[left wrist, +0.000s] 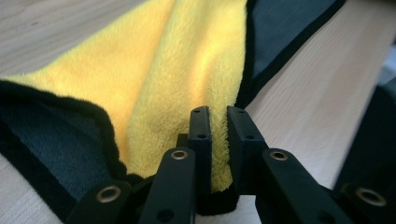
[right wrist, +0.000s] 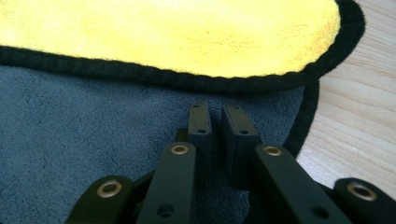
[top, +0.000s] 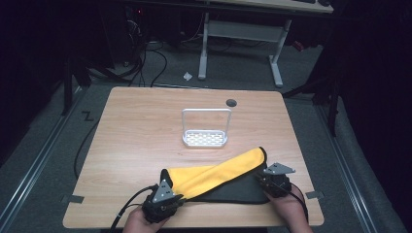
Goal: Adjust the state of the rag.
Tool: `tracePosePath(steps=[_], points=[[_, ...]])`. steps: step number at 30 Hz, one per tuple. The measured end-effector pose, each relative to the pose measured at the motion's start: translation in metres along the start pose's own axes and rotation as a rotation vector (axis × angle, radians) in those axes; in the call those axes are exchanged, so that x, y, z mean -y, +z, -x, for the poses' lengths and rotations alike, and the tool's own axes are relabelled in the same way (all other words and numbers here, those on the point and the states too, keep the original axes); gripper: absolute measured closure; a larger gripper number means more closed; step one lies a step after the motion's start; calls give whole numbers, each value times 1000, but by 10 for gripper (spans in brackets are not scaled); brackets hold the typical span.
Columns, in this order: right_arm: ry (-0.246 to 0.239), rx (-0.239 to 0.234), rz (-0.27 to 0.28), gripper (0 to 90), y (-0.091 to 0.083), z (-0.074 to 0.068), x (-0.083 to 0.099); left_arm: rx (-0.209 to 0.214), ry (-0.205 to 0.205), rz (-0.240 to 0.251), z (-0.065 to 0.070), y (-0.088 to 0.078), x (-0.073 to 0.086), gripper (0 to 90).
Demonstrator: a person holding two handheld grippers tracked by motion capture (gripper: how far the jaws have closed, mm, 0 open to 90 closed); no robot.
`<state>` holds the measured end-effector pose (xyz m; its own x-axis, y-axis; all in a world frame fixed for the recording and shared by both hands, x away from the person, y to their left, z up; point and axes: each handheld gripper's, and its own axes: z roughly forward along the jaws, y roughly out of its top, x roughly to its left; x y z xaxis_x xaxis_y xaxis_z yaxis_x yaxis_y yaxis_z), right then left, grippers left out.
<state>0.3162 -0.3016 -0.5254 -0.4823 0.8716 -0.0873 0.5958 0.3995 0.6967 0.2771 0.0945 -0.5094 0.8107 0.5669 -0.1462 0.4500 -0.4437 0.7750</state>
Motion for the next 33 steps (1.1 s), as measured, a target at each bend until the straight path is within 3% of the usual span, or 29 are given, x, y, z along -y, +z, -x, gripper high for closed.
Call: tracePosePath(steps=[2, 5, 8, 12, 15, 21, 24, 27, 29, 31, 33], points=[[0, -1, -2, 832, 0, 0, 0, 40, -32, 49, -2, -10, -5, 819], [-6, 2, -3, 832, 0, 0, 0, 6, -32, 84, -8, -19, -14, 833], [-5, 2, -4, 832, 0, 0, 0, -55, -71, 102, -33, -18, -22, 839], [-6, -1, -3, 832, 0, 0, 0, -178, -138, 110, -75, -4, -32, 839], [-7, -3, 0, 832, 0, 0, 0, -240, -198, 109, -103, 11, -36, 835], [-3, -10, 4, 832, 0, 1, 0, -300, -236, 67, -135, 34, -48, 825], [-3, -7, 2, 832, 0, 0, 0, -318, -267, 57, -146, 38, -54, 752], [-2, -7, 3, 832, 0, 0, 0, -296, -308, 114, -150, 25, -58, 625], [1, -7, 2, 832, 0, 0, 1, -285, -333, 175, -144, 11, -57, 564], [-3, -9, 5, 831, 0, 1, 1, -264, -340, 219, -134, -1, -50, 565], [1, -12, 4, 829, 0, 1, 1, -250, -303, 174, -120, -4, -40, 638]])
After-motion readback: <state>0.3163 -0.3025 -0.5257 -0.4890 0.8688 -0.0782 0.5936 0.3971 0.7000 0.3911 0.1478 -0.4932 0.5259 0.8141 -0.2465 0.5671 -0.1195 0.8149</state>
